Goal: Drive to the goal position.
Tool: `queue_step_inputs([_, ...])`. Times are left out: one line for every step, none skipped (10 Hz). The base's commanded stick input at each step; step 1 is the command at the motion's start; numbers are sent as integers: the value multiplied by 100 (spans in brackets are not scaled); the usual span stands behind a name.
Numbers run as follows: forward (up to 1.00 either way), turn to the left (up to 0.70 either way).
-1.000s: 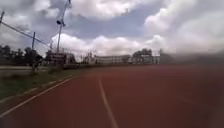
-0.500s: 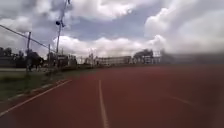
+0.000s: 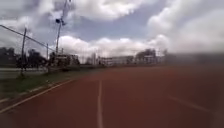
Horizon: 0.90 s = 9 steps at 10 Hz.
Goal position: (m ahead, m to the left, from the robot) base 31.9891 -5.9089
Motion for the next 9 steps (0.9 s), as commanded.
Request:
queue_step_inputs([100, 28])
queue_step_inputs([100, 1])
queue_step_inputs([100, 0])
queue_step_inputs([100, 0])
queue_step_inputs([100, 0])
queue_step_inputs([100, 0])
queue_step_inputs([100, 0])
queue_step_inputs([100, 0])
queue_step_inputs([100, 0])
